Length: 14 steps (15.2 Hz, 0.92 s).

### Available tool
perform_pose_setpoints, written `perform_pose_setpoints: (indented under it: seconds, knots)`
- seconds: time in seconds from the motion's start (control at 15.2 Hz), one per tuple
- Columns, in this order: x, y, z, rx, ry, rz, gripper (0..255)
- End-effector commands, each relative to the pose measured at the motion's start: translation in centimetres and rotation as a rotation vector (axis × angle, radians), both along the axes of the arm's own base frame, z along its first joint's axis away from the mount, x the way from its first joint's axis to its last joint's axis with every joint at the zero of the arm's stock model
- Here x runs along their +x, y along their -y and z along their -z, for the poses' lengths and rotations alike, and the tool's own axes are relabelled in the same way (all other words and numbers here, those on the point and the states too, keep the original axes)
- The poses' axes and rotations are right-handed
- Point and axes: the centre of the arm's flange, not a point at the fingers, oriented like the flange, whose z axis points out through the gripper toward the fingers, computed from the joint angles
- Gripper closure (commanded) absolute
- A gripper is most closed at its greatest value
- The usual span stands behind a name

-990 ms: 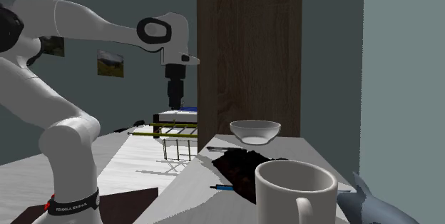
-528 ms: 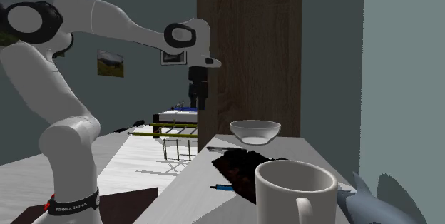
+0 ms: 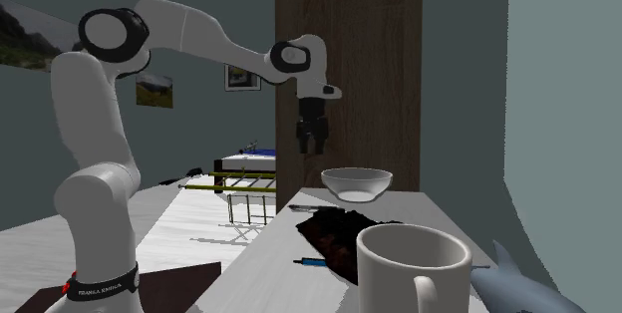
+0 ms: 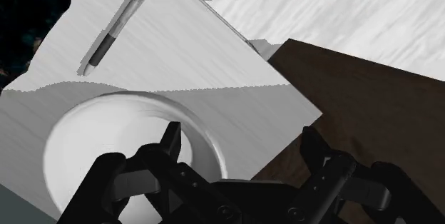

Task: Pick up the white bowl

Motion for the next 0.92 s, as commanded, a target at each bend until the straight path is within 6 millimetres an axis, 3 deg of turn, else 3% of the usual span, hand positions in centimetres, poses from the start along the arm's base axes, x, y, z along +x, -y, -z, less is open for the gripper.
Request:
perform_pose_setpoints:
  seconds: [0.0, 0.33, 0.86]
  knots:
    - [2.7, -0.1, 0.3, -0.010, 0.000, -0.006, 0]
    - [8.6, -0.8, 0.8, -0.033, 0.001, -0.020, 0]
    - [8.6, -0.8, 4.8, -0.033, 0.001, -0.020, 0]
